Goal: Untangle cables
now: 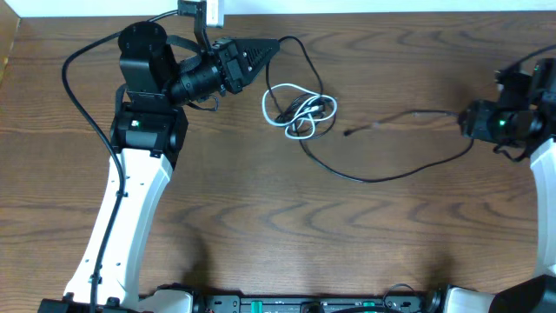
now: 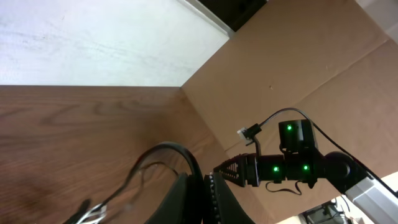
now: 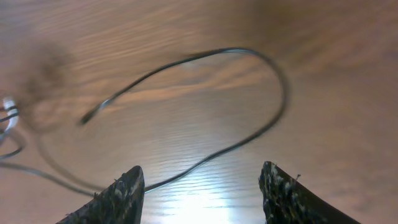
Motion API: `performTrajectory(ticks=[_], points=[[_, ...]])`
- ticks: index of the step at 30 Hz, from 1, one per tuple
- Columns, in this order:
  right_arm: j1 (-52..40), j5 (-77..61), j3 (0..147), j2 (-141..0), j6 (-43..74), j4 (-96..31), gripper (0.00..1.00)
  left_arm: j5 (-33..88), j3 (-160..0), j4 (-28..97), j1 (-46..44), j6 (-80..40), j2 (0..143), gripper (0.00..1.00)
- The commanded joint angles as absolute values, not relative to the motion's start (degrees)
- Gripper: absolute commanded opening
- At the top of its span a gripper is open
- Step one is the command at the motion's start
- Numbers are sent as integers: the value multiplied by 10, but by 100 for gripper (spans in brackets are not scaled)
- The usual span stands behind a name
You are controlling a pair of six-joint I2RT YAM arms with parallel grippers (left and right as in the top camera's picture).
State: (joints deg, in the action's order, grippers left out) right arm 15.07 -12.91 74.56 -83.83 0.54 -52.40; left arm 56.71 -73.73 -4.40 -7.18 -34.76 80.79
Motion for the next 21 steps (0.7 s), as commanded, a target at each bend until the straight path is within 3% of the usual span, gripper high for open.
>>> performTrajectory(ticks=[1, 7, 9, 21], points=[[115, -223, 752, -833, -54, -526, 55, 574, -741, -51, -72, -366, 805, 8], [36, -250, 752, -834, -54, -530, 43, 575, -741, -58, -72, -377, 804, 8], [6, -264, 752, -836, -48, -520, 32, 577, -741, -66, -72, -384, 804, 8], [-120, -261, 752, -892, -39, -432, 35, 626, -741, -145, -86, -456, 795, 8]])
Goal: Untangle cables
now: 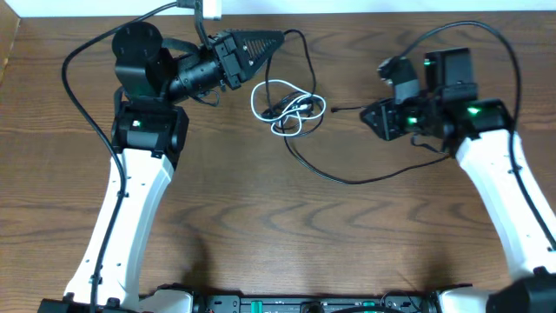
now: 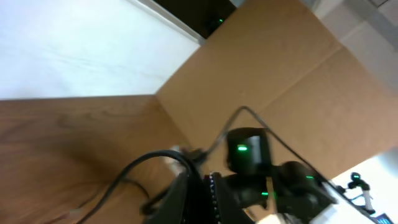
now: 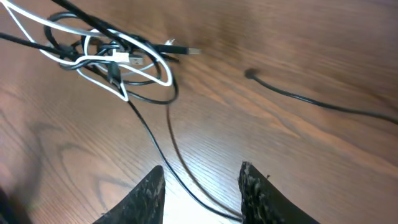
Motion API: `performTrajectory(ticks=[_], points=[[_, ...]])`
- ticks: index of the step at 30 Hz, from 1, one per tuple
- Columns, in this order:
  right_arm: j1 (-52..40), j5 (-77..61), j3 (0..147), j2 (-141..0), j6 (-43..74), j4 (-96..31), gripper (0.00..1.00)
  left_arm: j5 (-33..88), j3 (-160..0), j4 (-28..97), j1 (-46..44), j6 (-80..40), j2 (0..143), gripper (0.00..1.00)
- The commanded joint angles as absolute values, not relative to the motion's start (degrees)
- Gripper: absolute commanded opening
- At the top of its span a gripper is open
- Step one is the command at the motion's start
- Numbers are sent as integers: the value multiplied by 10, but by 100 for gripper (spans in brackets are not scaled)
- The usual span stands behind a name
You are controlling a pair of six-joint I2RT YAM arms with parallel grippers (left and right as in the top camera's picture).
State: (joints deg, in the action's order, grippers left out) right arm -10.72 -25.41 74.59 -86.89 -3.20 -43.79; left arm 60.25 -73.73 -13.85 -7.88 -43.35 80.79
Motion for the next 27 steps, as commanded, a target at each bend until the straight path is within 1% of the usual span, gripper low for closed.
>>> performTrajectory(ticks=[1, 5, 14, 22, 27], points=[[-125, -262, 752, -901, -40, -425, 35, 626, -741, -145, -88, -460, 793, 8], [-141, -296, 752, -929, -66, -398, 36, 635, -741, -145, -98, -464, 787, 8], [-163, -330, 752, -967, -70, -345, 36, 637, -741, -153, -133, -467, 783, 8], [-173, -333, 752, -968, -69, -345, 36, 639, -741, -194, -140, -495, 783, 8], [-176, -373, 752, -968, -76, -344, 37, 639, -741, -194, -140, -494, 783, 8]])
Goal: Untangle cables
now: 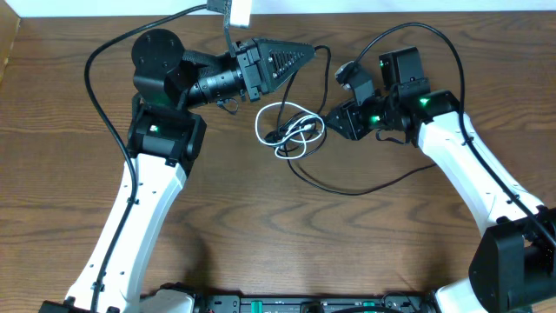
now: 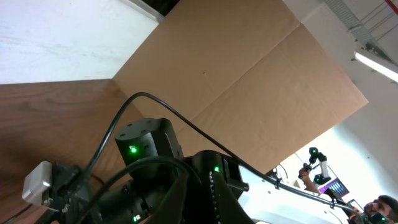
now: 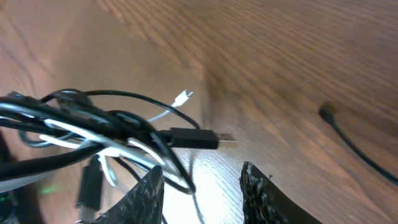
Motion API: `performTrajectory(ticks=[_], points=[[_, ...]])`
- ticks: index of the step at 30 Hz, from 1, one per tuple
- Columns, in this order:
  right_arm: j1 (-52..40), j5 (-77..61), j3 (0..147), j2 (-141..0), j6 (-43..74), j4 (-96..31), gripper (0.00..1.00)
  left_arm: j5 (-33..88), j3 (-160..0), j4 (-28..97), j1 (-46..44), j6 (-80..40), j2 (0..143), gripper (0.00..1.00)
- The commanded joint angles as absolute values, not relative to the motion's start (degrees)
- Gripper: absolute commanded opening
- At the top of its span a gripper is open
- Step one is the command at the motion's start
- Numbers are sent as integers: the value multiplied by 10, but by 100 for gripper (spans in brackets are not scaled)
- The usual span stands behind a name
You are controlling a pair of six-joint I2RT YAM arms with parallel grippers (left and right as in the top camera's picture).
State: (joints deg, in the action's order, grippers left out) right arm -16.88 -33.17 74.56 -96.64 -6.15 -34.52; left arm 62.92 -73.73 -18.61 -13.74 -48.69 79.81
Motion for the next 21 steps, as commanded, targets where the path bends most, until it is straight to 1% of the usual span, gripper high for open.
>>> performTrajectory(ticks=[1, 8, 10, 11, 15, 21], points=[[-176, -381, 752, -968, -80, -344, 37, 639, -741, -194, -140, -494, 783, 8], [-176, -401, 752, -967, -89, -345, 38, 639, -741, -194, -140, -492, 783, 8], [-176, -400, 752, -967, -89, -345, 36, 639, -741, -194, -140, -492, 783, 8], [-176, -399, 752, -967, -90, -345, 31, 639, -741, -194, -140, -492, 783, 8], [-176, -389, 752, -967, -89, -345, 1, 639, -741, -194, -140, -492, 783, 8], [-176, -368, 752, -967, -86, -349, 1, 639, -741, -194, -140, -490, 783, 8]])
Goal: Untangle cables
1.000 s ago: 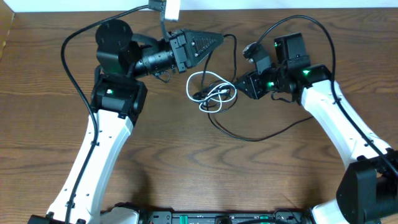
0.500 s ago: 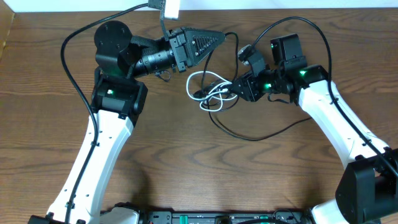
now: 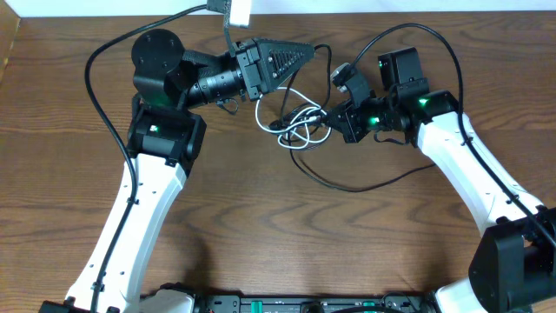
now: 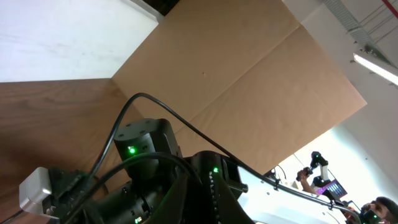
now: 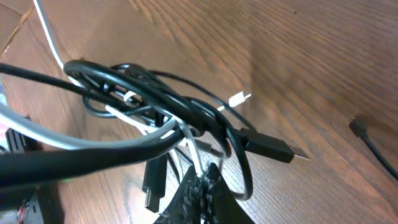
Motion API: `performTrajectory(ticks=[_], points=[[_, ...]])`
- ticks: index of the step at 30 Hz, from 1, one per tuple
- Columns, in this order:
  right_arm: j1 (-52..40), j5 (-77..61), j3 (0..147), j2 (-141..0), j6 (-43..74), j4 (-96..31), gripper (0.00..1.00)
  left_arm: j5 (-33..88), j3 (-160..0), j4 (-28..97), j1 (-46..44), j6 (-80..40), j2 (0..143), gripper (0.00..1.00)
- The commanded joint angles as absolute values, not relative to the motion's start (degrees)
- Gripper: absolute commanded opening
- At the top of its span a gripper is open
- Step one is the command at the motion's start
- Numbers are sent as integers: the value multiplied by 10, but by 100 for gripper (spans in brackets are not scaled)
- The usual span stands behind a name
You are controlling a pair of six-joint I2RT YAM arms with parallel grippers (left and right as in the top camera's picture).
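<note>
A tangle of black and white cables [image 3: 294, 122] lies at the back middle of the table and fills the right wrist view [image 5: 149, 102]. My right gripper [image 3: 334, 116] is shut on a white cable [image 5: 186, 138] at the tangle's right side, fingertips pinched together [image 5: 202, 180]. A black USB plug [image 5: 273, 148] sticks out just beyond. My left gripper [image 3: 306, 49] is shut on a black cable [image 4: 134, 171] above and behind the tangle, jaws closed [image 4: 200, 193]. A long black cable [image 3: 365, 185] trails forward and right.
A white adapter [image 3: 239, 10] hangs on the left arm's lead at the back edge. A cardboard wall [image 4: 249, 81] stands beyond the table. The right arm's own black lead [image 3: 417, 30] loops over its wrist.
My right gripper was open beside the tangle and is now shut on the white cable. The tangle has drawn slightly toward the back. The left arm has not moved.
My right gripper was open at the far right edge while the left held a black cable left of the tangle. The right arm then stood nearer the tangle. Later both grippers flanked it, the left further right. Now the right is shut on the white cable.
</note>
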State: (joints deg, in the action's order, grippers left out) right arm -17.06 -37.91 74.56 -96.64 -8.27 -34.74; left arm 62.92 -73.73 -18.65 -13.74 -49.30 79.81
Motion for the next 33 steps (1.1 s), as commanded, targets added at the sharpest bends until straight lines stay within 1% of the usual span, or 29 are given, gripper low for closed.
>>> performTrajectory(ticks=[1, 3, 5, 9, 11, 12, 14, 19, 23, 27, 31, 32, 33], points=[[-176, -354, 752, -967, -82, -353, 1, 639, -741, -189, -139, -477, 783, 8], [-174, -334, 752, -964, -77, -363, 1, 638, -741, -156, -139, -425, 783, 9], [-172, -318, 752, -957, -67, -376, 1, 616, -741, -82, -139, -360, 784, 9], [-158, -321, 752, -916, -67, -397, 1, 485, -741, 92, -139, -234, 787, 9], [-152, -321, 752, -879, -67, -404, 1, 430, -741, 155, -139, -188, 794, 9], [-149, -321, 752, -860, -67, -407, 1, 425, -741, 168, -139, -172, 797, 9], [-143, -321, 752, -815, -67, -411, 1, 420, -741, 183, -139, -137, 806, 8], [-121, -284, 752, -706, -43, -420, 1, 315, -741, 210, -139, -131, 834, 9], [-92, -248, 752, -646, -39, -442, 1, 293, -740, 236, -139, -126, 860, 9], [-65, -247, 752, -634, -40, -484, 1, 304, -740, 243, -139, -126, 872, 9], [-63, -247, 752, -670, -65, -515, 1, 333, -740, 233, -139, -127, 871, 9], [-63, -247, 752, -681, -65, -517, 3, 335, -740, 233, -139, -127, 871, 9], [-63, -248, 752, -693, -64, -518, 7, 335, -740, 234, -139, -127, 871, 9]])
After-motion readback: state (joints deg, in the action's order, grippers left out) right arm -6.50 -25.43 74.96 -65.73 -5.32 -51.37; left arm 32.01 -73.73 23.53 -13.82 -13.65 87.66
